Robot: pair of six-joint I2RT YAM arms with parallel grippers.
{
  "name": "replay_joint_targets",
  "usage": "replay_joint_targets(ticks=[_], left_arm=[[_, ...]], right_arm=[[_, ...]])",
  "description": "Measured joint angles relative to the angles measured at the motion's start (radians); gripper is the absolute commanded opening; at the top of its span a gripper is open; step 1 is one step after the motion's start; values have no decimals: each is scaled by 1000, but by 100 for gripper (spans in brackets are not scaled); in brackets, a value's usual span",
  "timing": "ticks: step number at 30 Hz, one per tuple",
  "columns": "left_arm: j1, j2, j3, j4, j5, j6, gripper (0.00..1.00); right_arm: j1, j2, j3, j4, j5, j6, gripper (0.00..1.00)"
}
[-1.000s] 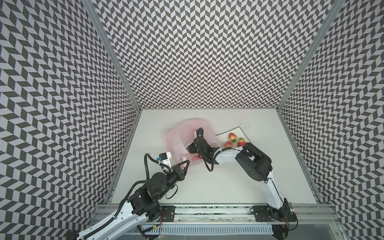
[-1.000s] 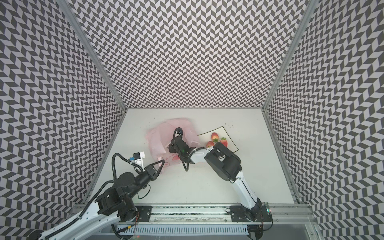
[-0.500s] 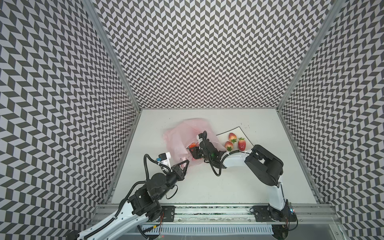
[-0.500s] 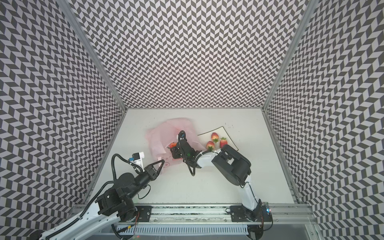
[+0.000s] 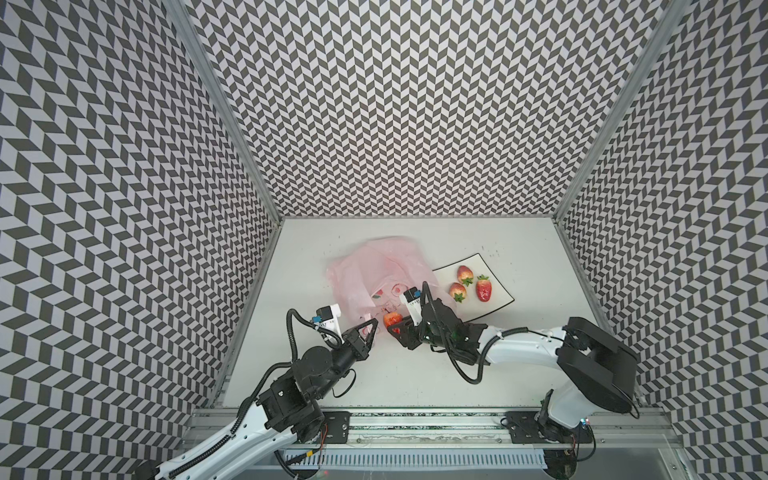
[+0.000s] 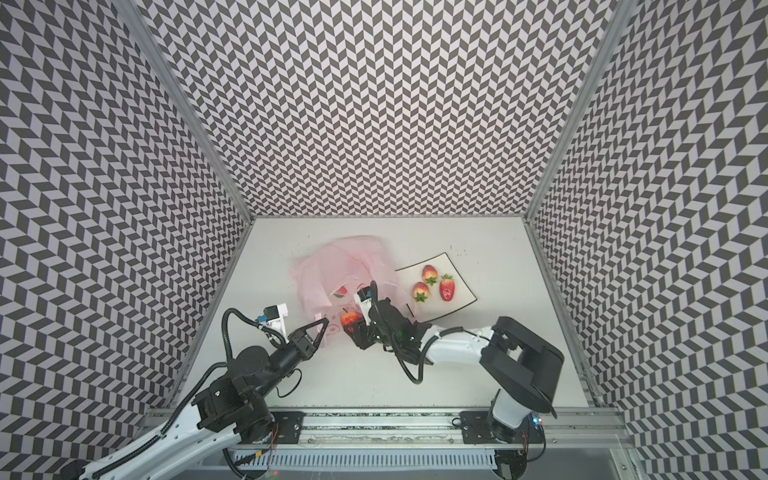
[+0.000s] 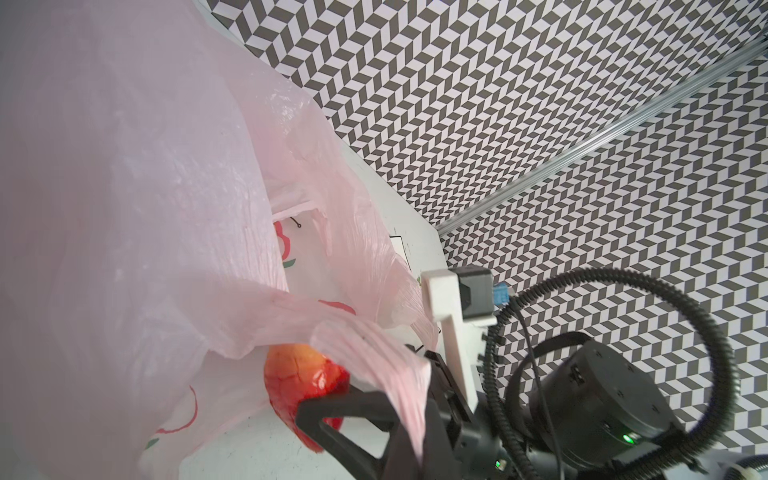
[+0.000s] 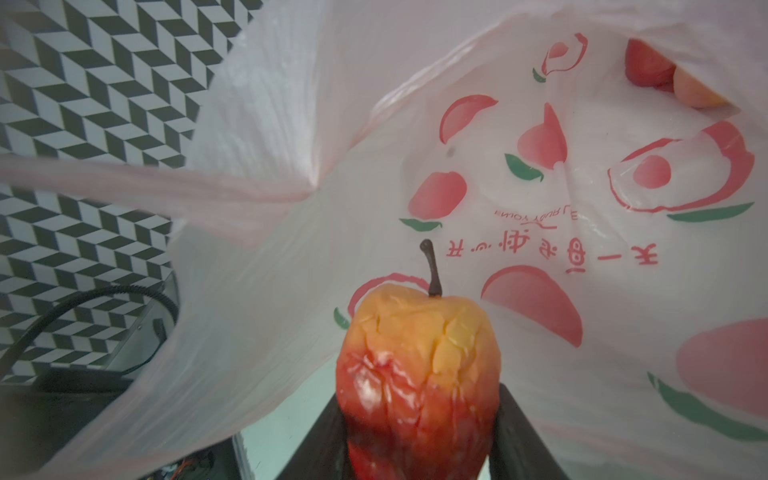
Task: Take the fake fruits out of the plastic bag
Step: 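Close the right gripper on the red-yellow fake apple with a stem, then lift the apple out of the bag toward the white mat, then lower the apple onto the white mat and open the right gripper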
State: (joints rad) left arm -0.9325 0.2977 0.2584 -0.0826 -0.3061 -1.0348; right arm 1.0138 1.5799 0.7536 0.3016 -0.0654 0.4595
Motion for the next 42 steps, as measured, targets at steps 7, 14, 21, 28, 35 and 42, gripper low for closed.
replay_joint_targets(ticks=[7, 14, 21, 28, 35, 42], left_arm=[[0, 0, 0, 1, -10, -4, 0], [0, 0, 0, 4, -14, -8, 0], [0, 0, 0, 6, -14, -11, 0], [0, -24, 0, 1, -15, -14, 0], [0, -34, 0, -5, -14, -14, 0], [0, -38, 0, -11, -14, -13, 0]], right_arm=[[39, -222, -98, -112, -5, -50, 32], [49, -478, -125, -312, 65, -59, 33], [19, -692, -141, -465, 325, 10, 33], [-258, -726, -209, -474, 407, 95, 32], [-393, -530, -293, -365, 360, 133, 31], [-460, -343, -295, -197, 321, 136, 32]])
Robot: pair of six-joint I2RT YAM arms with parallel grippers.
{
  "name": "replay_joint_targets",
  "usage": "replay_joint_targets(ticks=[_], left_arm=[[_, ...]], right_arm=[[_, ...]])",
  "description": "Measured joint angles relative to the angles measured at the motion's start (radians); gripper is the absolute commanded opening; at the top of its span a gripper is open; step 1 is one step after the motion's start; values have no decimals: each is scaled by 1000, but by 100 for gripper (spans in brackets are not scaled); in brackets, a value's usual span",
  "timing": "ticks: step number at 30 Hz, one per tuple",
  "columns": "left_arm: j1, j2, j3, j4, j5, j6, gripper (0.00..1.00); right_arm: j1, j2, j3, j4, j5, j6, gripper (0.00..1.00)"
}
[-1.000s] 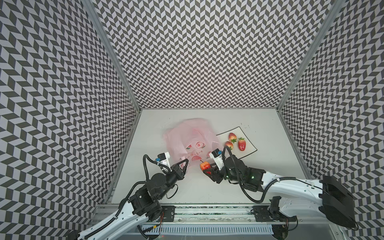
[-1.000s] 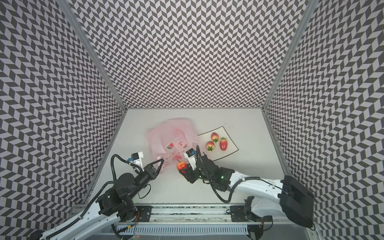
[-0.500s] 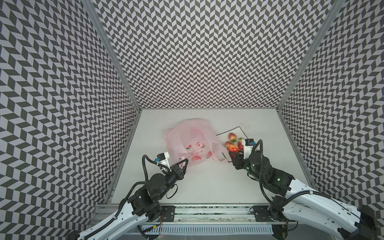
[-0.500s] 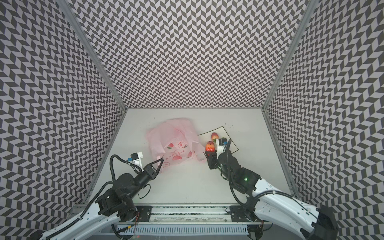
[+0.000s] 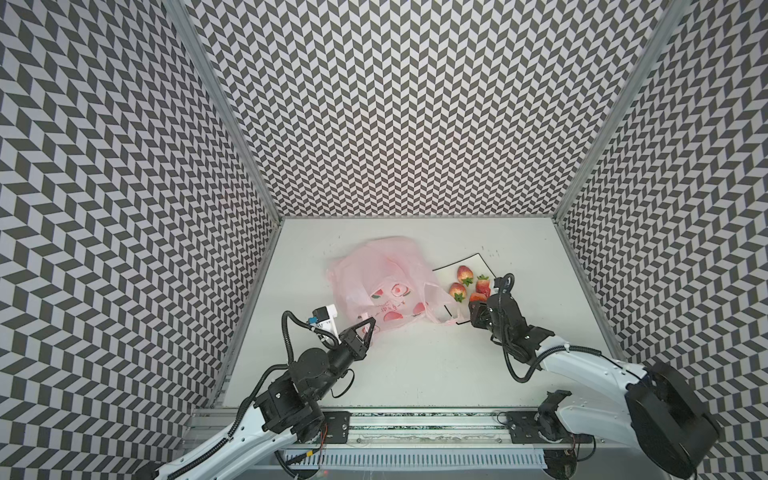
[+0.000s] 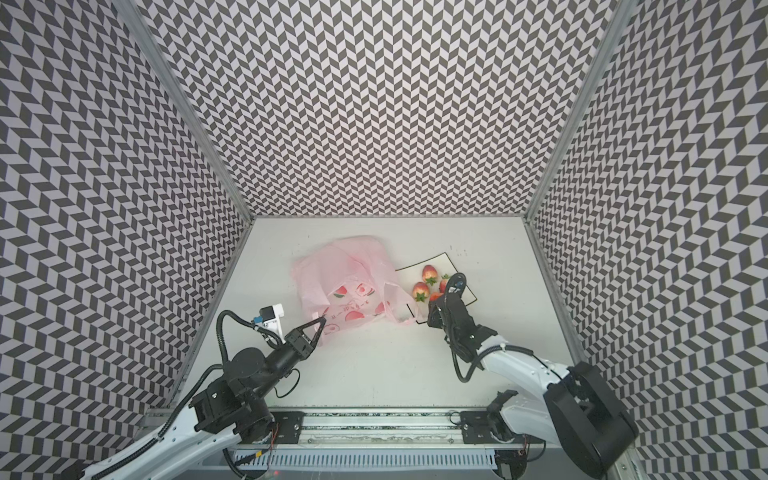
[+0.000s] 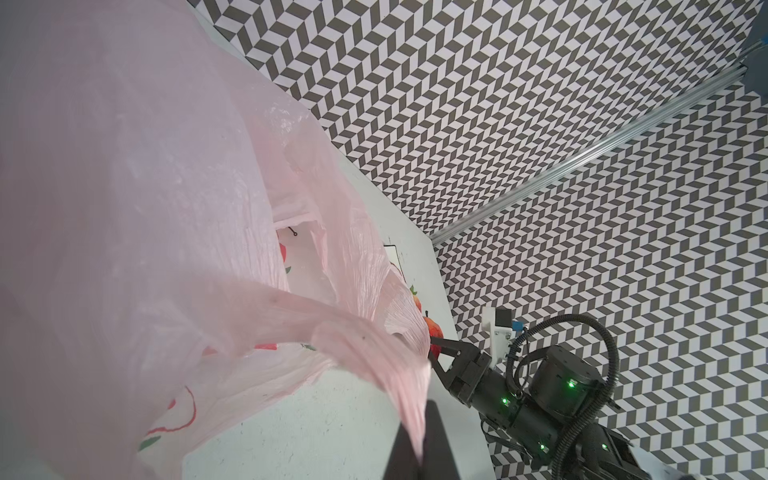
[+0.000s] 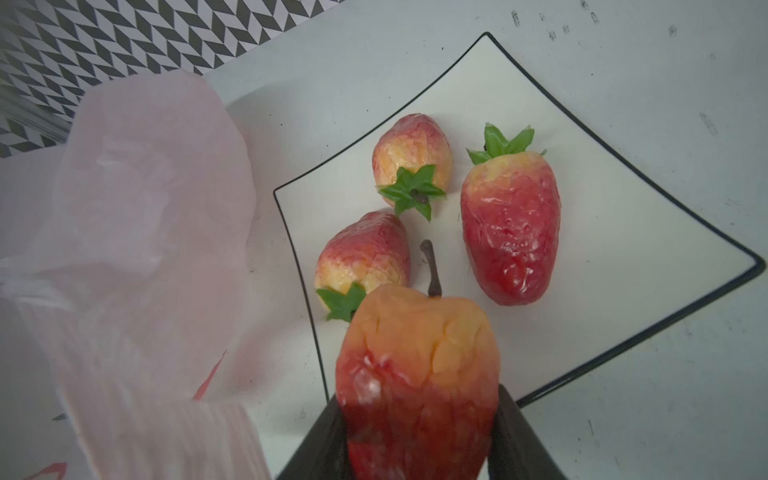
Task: Take the fake fruits out of the plastic bag
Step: 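Lower the apple onto the white mat and open the right gripper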
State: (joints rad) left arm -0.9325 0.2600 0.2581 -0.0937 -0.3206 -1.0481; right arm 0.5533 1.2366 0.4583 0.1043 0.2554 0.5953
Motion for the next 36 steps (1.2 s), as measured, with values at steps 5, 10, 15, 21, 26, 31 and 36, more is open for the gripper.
replay_joint_targets(ticks=[5, 10, 15, 21, 26, 31, 36], left_arm=[[0, -7, 0, -14, 0, 0, 0], [0, -20, 0, -25, -3, 0, 0], [0, -24, 0, -41, -8, 0, 0], [0, -24, 0, -44, -8, -1, 0], [0, -13, 0, -43, -8, -1, 0], [0, 6, 0, -42, -8, -1, 0], [0, 14, 0, -36, -8, 0, 0]], right_arm=[[-39, 117, 41, 52, -43, -4, 32], [-61, 207, 73, 93, -69, -7, 36], [-66, 259, 80, 117, -69, -6, 45], [-66, 290, 100, 127, -66, -8, 65], [-66, 245, 100, 85, -69, 0, 71], [-66, 72, 100, 28, -76, 2, 68], [-56, -138, 100, 1, -137, -14, 55]])
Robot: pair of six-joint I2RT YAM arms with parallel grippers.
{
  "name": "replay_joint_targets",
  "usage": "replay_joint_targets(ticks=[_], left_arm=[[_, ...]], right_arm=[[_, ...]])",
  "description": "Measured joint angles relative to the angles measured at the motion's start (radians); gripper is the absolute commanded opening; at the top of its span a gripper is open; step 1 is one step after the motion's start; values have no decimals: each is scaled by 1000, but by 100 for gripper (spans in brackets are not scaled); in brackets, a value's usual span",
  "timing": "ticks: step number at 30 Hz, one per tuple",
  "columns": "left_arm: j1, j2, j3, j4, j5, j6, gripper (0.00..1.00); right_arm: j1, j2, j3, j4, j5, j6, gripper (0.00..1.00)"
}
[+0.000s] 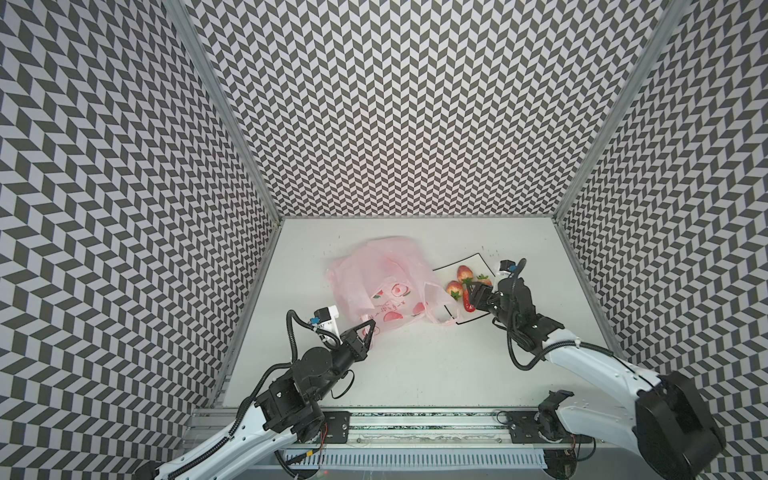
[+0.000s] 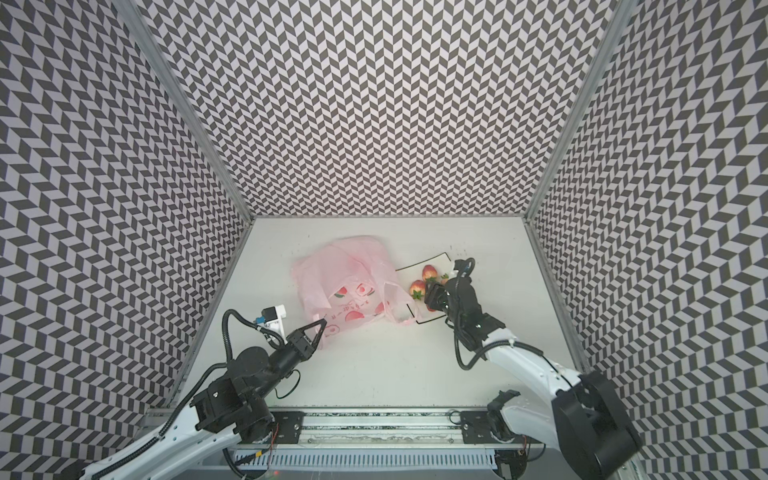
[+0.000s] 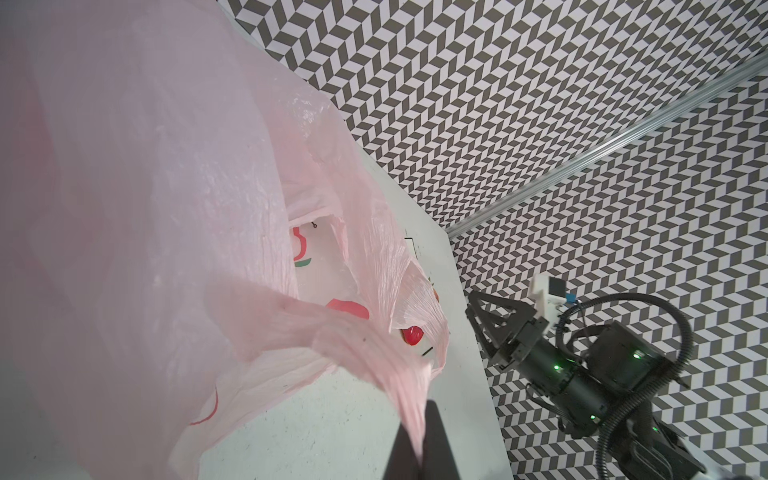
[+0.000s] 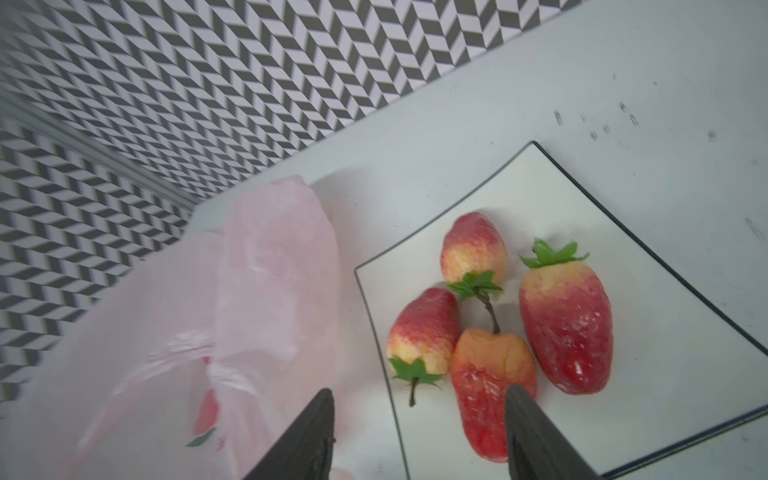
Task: Take the fake fruits out of the plastic bag
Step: 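Lower the apple onto the white mat and open the right gripper, then move the right gripper back into the pink bag mouth, then lift the bag edge upward with the left gripper while the right gripper reaches inside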
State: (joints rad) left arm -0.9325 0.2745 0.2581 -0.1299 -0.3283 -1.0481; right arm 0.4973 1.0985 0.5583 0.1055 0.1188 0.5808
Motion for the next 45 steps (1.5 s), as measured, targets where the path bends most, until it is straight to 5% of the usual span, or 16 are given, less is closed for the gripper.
replay_joint_targets(ticks=[9, 18, 30, 45], left_arm=[[0, 1, 0, 7, 0, 2, 0], [0, 0, 0, 9, 1, 4, 0], [0, -25, 4, 0, 7, 21, 0], [0, -53, 16, -29, 28, 27, 0]], right_arm=[[292, -142, -2, 101, -91, -177, 48], [472, 228, 111, 188, -143, -235, 46], [488, 718, 411, 270, -93, -77, 47], [341, 951, 510, 408, -6, 360, 58]])
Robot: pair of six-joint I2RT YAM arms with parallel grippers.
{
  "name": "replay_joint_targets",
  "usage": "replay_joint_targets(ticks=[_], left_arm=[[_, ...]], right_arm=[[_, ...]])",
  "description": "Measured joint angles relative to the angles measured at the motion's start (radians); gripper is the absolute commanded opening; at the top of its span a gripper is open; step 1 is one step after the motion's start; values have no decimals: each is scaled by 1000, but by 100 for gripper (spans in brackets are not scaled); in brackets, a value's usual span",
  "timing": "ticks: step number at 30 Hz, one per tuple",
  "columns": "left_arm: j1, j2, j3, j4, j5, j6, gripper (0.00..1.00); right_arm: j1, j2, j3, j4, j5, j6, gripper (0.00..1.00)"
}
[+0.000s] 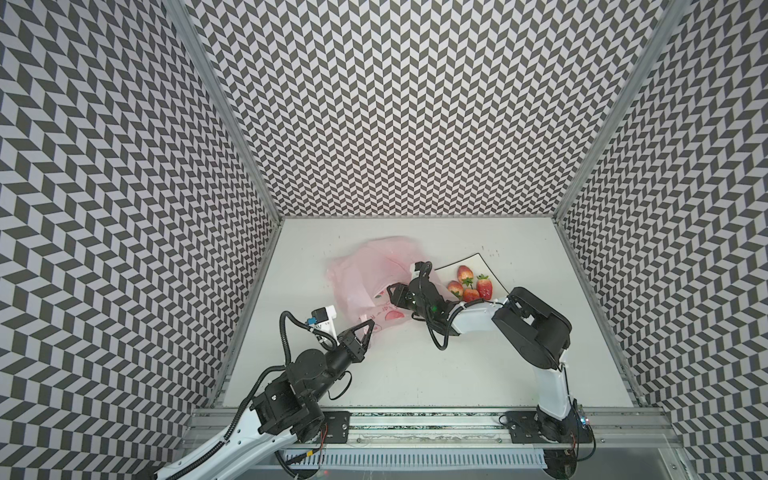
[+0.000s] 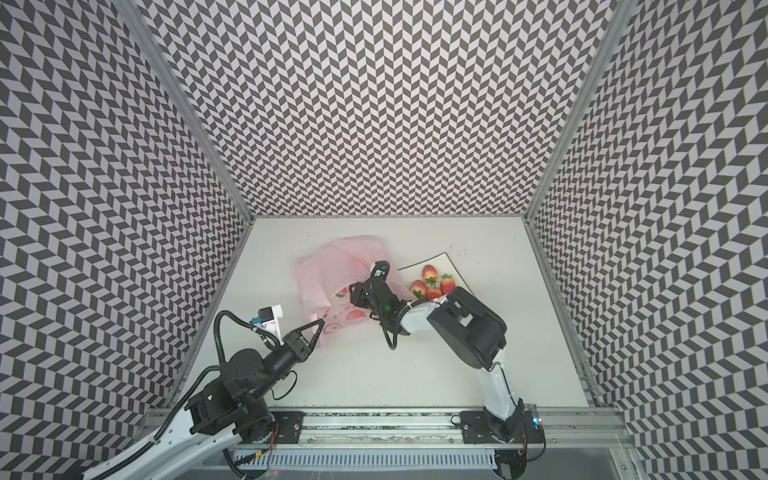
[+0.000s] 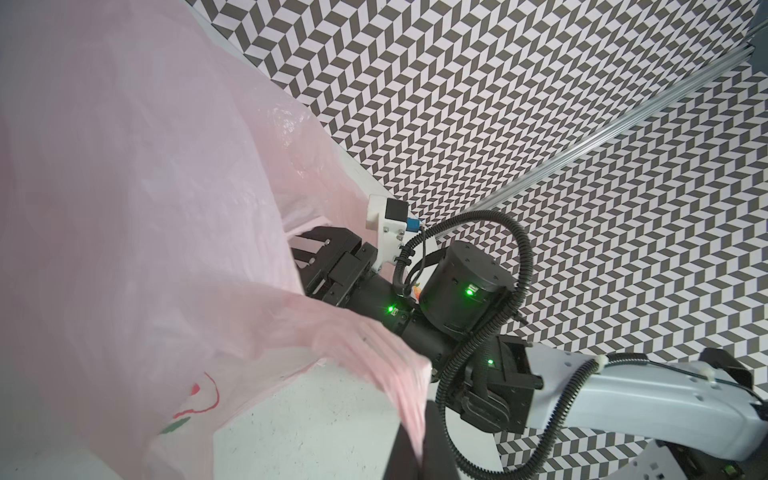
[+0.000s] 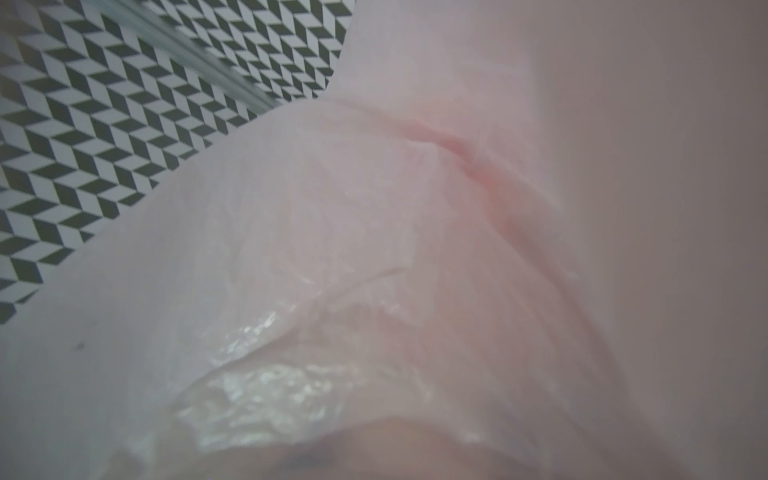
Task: Take the fake fruits out of the plastic bag
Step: 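Lift the bag edge upward with the left gripper while the right gripper reaches inside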
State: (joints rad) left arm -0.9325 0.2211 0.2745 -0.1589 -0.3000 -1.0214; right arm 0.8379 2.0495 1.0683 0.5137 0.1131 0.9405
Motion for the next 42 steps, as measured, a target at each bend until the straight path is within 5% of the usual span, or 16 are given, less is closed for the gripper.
replay_joint_targets(ticks=[5, 12, 17, 22, 28, 30, 38, 42], left_arm=[[0, 16, 6, 1, 32, 16, 2], [0, 33, 74, -40, 66, 75, 78], [0, 37, 222, -141, 16, 151, 99], [0, 128, 378, -221, -74, 220, 100], [41, 425, 491, -230, -130, 288, 100], [101, 525, 516, -223, -110, 313, 100], [585, 756, 571, -177, 135, 326, 100], [676, 877, 623, -155, 235, 331, 100]], right_arm=[[-17, 49, 21, 46, 3, 121, 59], [-24, 74, 55, 64, 14, 198, 59], [-24, 74, 58, 72, 18, 203, 59], [-30, 74, 58, 75, 18, 200, 59], [-31, 74, 57, 79, 18, 188, 59], [-32, 74, 52, 85, 17, 185, 59], [-32, 74, 14, 95, 10, 159, 59], [-34, 74, 8, 97, 1, 148, 59]])
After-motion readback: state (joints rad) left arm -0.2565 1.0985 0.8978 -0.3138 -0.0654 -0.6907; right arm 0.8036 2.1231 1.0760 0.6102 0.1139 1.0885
